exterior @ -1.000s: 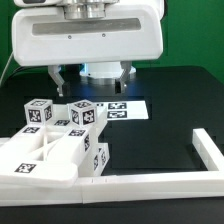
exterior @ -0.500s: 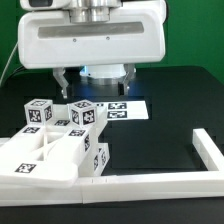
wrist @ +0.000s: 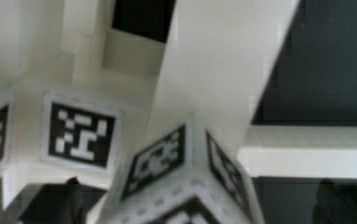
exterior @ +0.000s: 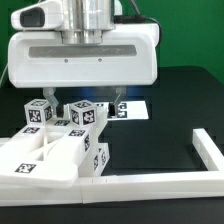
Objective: Assemble chair
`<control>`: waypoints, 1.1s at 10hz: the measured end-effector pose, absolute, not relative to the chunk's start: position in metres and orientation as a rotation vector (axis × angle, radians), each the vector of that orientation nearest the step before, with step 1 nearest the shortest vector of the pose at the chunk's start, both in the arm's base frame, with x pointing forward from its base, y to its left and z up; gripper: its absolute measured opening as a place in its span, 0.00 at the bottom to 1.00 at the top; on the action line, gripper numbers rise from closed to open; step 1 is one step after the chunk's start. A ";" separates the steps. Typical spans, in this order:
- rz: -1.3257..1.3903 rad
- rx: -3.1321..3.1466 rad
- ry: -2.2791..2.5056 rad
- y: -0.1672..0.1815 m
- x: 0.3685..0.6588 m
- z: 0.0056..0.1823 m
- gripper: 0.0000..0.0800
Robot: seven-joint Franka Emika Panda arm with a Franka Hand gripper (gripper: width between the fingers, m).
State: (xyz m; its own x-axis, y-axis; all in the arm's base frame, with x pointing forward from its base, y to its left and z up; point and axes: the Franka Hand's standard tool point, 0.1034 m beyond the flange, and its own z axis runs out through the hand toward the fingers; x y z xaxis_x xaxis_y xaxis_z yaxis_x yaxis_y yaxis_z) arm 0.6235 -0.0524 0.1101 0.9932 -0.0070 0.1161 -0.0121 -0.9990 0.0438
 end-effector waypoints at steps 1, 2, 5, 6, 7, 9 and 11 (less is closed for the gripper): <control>0.176 3.092 -0.021 -0.051 0.622 0.108 0.81; 0.166 3.095 -0.027 -0.048 0.618 0.106 0.81; 0.168 3.097 -0.101 -0.046 0.618 0.107 0.80; 0.169 3.097 -0.127 -0.046 0.618 0.107 0.59; 0.171 3.097 -0.181 -0.046 0.618 0.108 0.36; 0.175 3.086 -0.409 -0.045 0.618 0.107 0.35; 0.178 3.053 -0.653 -0.044 0.618 0.108 0.35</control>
Offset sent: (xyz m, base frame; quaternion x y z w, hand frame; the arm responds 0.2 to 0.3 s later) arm -0.0064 0.0057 0.0065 -0.0226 -0.0008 0.0408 0.9989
